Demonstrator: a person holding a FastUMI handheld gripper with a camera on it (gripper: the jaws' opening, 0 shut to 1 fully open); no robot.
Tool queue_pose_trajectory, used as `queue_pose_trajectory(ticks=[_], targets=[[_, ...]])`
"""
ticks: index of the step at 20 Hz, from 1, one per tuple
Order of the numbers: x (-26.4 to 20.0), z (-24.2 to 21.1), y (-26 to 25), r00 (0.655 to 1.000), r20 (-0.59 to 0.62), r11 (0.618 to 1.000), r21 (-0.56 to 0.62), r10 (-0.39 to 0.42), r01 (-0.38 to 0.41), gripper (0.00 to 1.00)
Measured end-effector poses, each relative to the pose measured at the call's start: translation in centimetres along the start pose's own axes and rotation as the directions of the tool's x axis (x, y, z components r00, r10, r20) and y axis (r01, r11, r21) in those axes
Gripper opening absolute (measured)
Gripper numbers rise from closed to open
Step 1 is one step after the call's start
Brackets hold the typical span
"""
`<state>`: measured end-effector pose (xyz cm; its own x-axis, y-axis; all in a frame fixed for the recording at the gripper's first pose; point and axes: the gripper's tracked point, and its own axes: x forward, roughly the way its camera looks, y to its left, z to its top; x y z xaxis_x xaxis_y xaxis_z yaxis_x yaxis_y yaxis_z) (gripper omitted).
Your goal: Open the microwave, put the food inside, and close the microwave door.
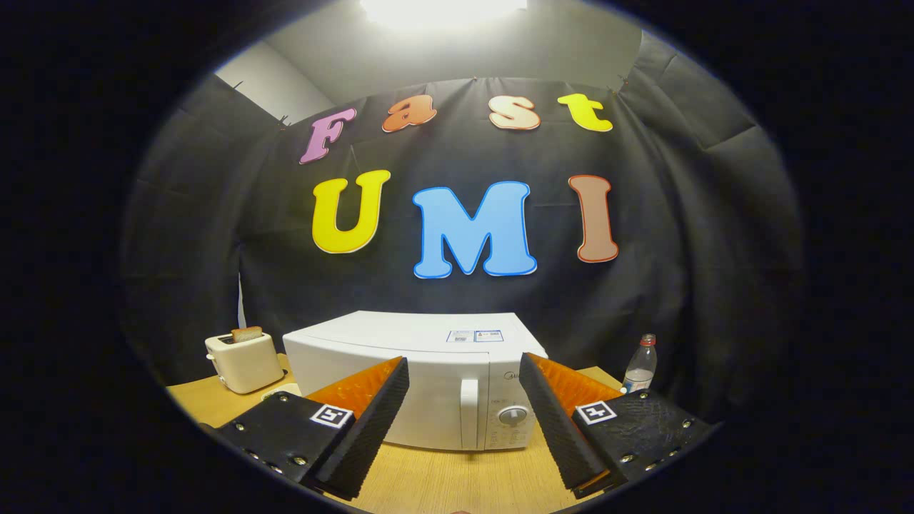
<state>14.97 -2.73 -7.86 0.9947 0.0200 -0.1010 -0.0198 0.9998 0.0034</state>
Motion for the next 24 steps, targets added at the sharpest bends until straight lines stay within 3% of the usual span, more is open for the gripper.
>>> queue_pose_trajectory(ticks=[11, 16, 17, 18, 20, 22, 24], targets=[[6.7, -8.5, -0.8, 0.989, -0.149, 1.000, 0.004, 0.002, -0.001, 0.98], [8.5, -12.0, -0.4, 0.973, -0.230, 1.000, 0.006, 0.009, -0.008, 0.87], [8.8, -12.5, -0.5, 0.970, -0.242, 1.000, 0.008, 0.005, -0.004, 0.84], [9.0, -12.9, -0.3, 0.968, -0.252, 1.000, 0.014, 0.013, -0.009, 0.61], [9.4, -13.5, -0.9, 0.964, -0.265, 1.000, 0.004, -0.007, 0.009, 0.58], [9.6, -13.5, -0.7, 0.963, -0.269, 1.000, 0.018, -0.004, 0.010, 0.35], [9.4, -13.7, -0.9, 0.958, -0.287, 1.000, 0.019, -0.002, 0.008, 0.35]])
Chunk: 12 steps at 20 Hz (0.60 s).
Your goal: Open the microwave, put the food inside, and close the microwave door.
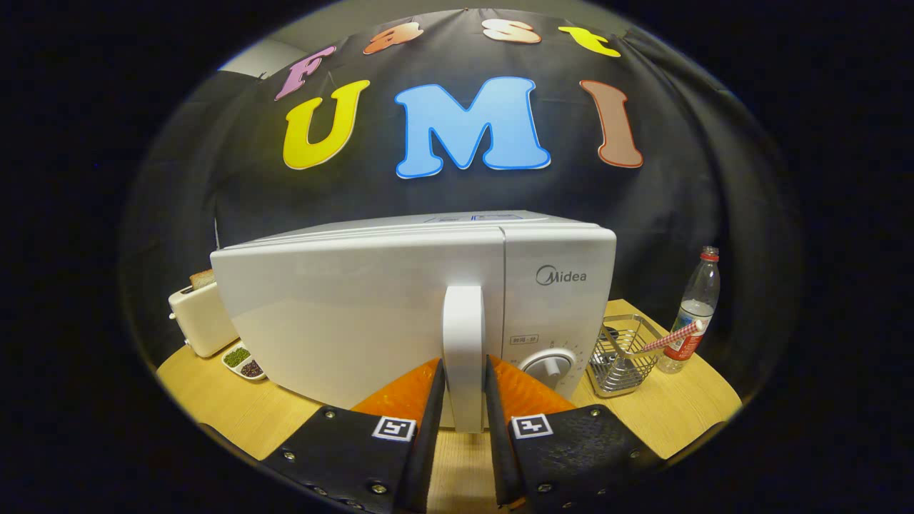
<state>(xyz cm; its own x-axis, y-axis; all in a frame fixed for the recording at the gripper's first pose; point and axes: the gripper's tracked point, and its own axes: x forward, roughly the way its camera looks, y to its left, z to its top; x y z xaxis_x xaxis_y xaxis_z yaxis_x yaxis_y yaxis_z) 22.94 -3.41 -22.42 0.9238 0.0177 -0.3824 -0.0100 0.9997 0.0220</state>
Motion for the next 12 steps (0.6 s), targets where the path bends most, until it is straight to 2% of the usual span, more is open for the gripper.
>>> queue_pose_trajectory(ticks=[1, 2, 3, 5, 6, 12], targets=[[0.47, -0.13, 0.12, 1.000, -0.006, 1.000, -0.013, -0.007, 0.006, 0.25], [0.15, -0.01, 0.09, 1.000, -0.005, 0.999, -0.032, -0.015, 0.014, 0.24], [0.23, -0.19, 0.08, 1.000, -0.017, 0.998, -0.049, -0.025, 0.024, 0.15], [0.19, -0.02, 0.05, 0.999, -0.029, 0.999, -0.043, -0.023, 0.021, 0.15], [-0.01, -0.09, 0.14, 0.999, -0.036, 0.999, -0.040, -0.013, 0.012, 0.08], [-0.26, -0.03, 0.19, 0.998, -0.061, 1.000, -0.031, -0.007, 0.006, 0.08]])
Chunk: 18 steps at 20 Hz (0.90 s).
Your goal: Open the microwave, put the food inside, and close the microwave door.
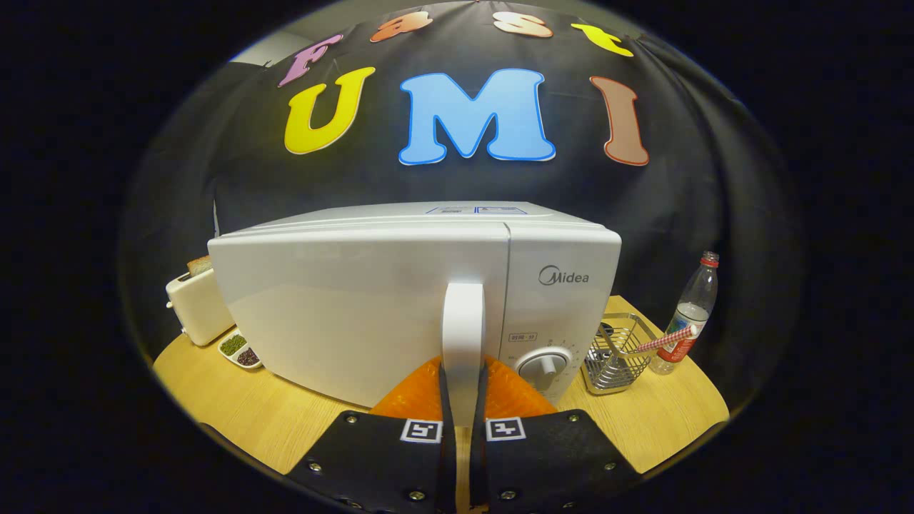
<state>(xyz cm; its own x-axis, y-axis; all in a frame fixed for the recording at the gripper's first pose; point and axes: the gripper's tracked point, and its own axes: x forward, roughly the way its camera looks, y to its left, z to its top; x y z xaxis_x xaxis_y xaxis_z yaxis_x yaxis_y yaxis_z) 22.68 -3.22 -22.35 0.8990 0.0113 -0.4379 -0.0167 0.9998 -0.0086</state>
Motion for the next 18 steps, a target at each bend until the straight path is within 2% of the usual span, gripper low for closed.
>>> queue_pose_trajectory(ticks=[2, 6, 11, 14, 18], targets=[[-0.1, 0.0, 0.0, 1.000, -0.004, 1.000, -0.009, -0.001, 0.001, 0.08], [-3.7, -1.4, 1.1, 1.000, 0.023, 0.996, -0.087, -0.013, 0.015, 0.05], [-6.8, -2.5, 2.7, 1.000, -0.003, 0.999, -0.036, -0.024, 0.024, 0.05], [-9.3, -3.4, 4.3, 1.000, -0.022, 1.000, -0.013, -0.001, 0.001, 0.15], [-12.6, -4.6, 6.9, 0.999, -0.033, 0.999, -0.042, 0.008, -0.010, 0.19]])
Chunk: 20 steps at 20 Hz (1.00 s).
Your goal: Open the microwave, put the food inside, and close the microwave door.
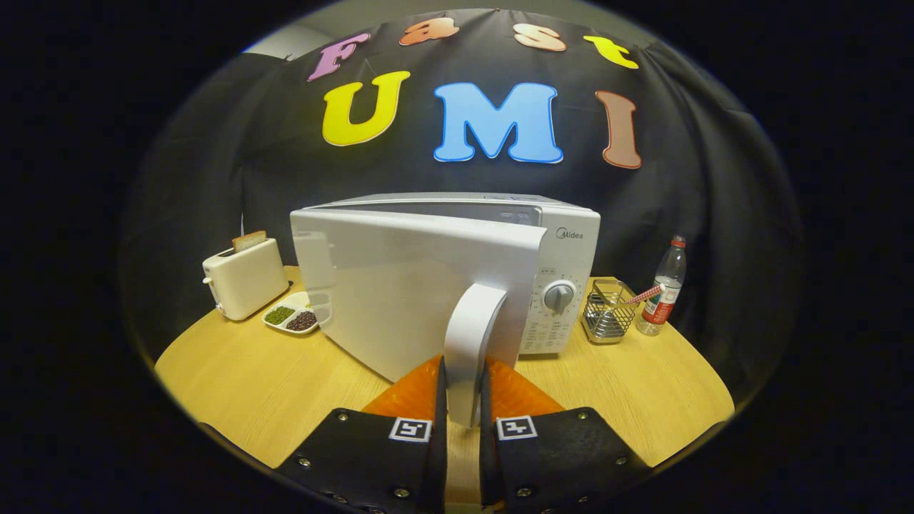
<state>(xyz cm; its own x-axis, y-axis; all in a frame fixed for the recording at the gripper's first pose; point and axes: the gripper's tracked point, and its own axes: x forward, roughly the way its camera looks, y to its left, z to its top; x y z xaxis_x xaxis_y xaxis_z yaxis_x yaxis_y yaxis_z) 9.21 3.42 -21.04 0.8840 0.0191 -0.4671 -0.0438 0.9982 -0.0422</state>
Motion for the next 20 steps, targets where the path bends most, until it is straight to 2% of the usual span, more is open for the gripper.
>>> queue_pose_trajectory(ticks=[9, 20], targets=[[-5.3, -1.9, 6.5, 1.000, -0.002, 0.999, -0.048, 0.005, -0.005, 0.21], [-8.8, -3.3, 16.3, 0.995, -0.016, 0.988, -0.118, 0.098, -0.099, 0.21]])
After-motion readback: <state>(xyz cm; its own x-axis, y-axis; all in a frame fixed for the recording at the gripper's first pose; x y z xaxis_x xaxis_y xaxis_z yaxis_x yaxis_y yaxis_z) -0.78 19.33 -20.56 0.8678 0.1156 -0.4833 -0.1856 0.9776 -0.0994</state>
